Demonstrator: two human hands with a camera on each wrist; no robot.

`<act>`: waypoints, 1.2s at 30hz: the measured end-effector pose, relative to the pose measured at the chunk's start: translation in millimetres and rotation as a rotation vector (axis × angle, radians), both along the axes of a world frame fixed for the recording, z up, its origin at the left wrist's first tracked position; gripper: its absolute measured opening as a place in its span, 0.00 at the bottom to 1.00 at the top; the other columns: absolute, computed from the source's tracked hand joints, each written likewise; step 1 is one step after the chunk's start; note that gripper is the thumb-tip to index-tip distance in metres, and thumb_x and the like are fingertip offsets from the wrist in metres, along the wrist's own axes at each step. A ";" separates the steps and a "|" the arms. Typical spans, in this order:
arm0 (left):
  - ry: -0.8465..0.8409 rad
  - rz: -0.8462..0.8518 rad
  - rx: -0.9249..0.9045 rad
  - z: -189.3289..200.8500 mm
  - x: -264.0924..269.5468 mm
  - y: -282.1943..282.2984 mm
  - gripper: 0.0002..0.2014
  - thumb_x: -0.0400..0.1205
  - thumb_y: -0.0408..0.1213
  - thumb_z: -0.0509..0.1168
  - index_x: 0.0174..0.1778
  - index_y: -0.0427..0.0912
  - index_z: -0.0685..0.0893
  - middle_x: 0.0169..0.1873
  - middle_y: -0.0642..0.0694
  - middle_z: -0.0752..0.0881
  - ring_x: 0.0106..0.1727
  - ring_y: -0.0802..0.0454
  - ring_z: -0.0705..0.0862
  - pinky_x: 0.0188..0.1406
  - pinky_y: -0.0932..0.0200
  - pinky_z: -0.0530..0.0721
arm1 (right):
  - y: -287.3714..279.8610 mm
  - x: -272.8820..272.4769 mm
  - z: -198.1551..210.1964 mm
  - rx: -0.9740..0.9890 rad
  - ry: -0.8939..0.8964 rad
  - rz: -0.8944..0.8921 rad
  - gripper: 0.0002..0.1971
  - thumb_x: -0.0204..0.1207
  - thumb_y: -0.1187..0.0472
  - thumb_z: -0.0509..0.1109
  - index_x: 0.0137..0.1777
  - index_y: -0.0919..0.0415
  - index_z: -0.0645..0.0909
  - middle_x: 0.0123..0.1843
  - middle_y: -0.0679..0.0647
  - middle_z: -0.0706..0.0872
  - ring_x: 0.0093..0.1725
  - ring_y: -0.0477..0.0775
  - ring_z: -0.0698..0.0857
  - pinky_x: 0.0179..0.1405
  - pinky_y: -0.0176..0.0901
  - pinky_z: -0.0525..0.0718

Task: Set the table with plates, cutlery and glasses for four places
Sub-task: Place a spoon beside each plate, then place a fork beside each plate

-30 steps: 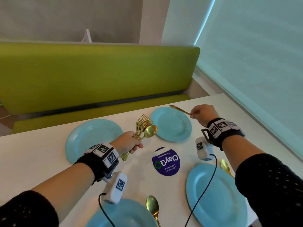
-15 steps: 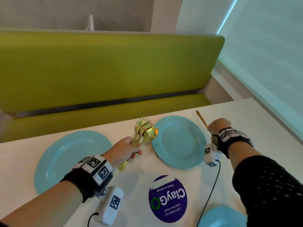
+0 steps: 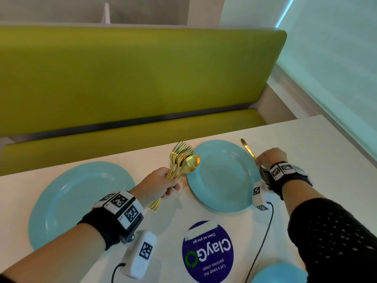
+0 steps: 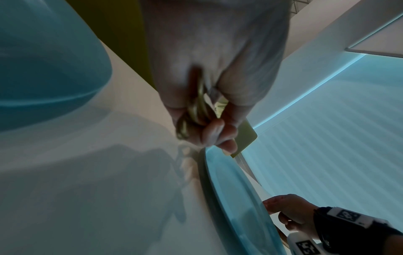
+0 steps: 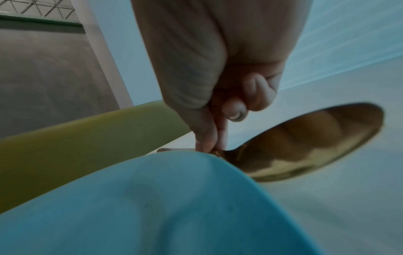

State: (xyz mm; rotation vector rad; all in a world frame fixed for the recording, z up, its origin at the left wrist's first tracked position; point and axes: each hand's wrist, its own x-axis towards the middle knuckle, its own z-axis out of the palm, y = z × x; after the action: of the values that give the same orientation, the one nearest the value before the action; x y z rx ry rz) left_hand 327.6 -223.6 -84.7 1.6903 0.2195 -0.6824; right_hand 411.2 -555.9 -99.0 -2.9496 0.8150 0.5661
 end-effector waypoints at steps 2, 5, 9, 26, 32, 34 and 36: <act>0.000 0.004 -0.002 -0.2 0.2 0.5 0.03 0.83 0.27 0.59 0.45 0.38 0.76 0.34 0.43 0.85 0.25 0.56 0.73 0.20 0.66 0.69 | -1.2 1.1 -3.3 0.013 -0.029 -0.003 0.10 0.74 0.58 0.69 0.48 0.59 0.90 0.49 0.53 0.91 0.49 0.54 0.89 0.52 0.42 0.88; 0.004 0.013 -0.008 0.1 0.1 1.5 0.03 0.83 0.28 0.59 0.45 0.38 0.76 0.34 0.43 0.85 0.25 0.56 0.73 0.20 0.66 0.69 | -1.7 1.7 -5.9 0.023 -0.059 -0.002 0.10 0.75 0.59 0.68 0.47 0.61 0.90 0.49 0.55 0.91 0.49 0.56 0.89 0.53 0.44 0.88; 0.004 0.021 -0.013 2.3 -1.0 2.1 0.03 0.84 0.28 0.59 0.45 0.38 0.76 0.34 0.43 0.84 0.25 0.56 0.73 0.20 0.67 0.69 | -2.9 2.2 -8.6 0.046 -0.087 -0.015 0.10 0.76 0.63 0.67 0.46 0.64 0.90 0.47 0.58 0.91 0.47 0.58 0.89 0.52 0.48 0.89; -0.009 0.025 -0.040 29.8 -25.1 -2.7 0.03 0.84 0.28 0.58 0.45 0.38 0.75 0.36 0.41 0.83 0.26 0.56 0.72 0.20 0.66 0.69 | 70.6 -47.1 73.9 0.243 -0.313 0.331 0.11 0.77 0.57 0.67 0.53 0.55 0.89 0.56 0.55 0.89 0.59 0.60 0.84 0.60 0.48 0.82; -0.016 0.047 -0.160 67.6 -59.7 0.4 0.09 0.86 0.30 0.51 0.46 0.37 0.76 0.33 0.40 0.84 0.23 0.56 0.73 0.19 0.65 0.69 | 172.4 -124.0 116.7 0.377 -0.244 0.732 0.11 0.77 0.56 0.69 0.56 0.53 0.88 0.55 0.50 0.90 0.53 0.52 0.86 0.58 0.46 0.83; -0.044 0.046 -0.169 78.5 -75.3 8.8 0.11 0.86 0.29 0.50 0.43 0.37 0.76 0.31 0.41 0.83 0.23 0.56 0.73 0.20 0.65 0.68 | 201.7 -147.0 120.6 0.356 -0.223 0.809 0.11 0.76 0.57 0.68 0.54 0.50 0.88 0.53 0.52 0.89 0.54 0.54 0.85 0.56 0.49 0.84; -0.055 0.041 -0.165 86.6 -92.2 22.5 0.13 0.86 0.30 0.49 0.41 0.37 0.76 0.31 0.41 0.83 0.25 0.55 0.72 0.22 0.64 0.68 | 223.4 -165.6 124.3 0.293 -0.222 0.813 0.12 0.77 0.59 0.66 0.53 0.47 0.88 0.52 0.53 0.89 0.55 0.56 0.84 0.55 0.52 0.85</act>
State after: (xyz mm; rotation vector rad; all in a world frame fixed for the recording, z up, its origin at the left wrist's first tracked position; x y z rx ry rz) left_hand 235.4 -201.1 1.9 1.5403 0.1541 -0.6059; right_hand 245.7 -332.5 25.3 -2.8762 -0.4826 0.3107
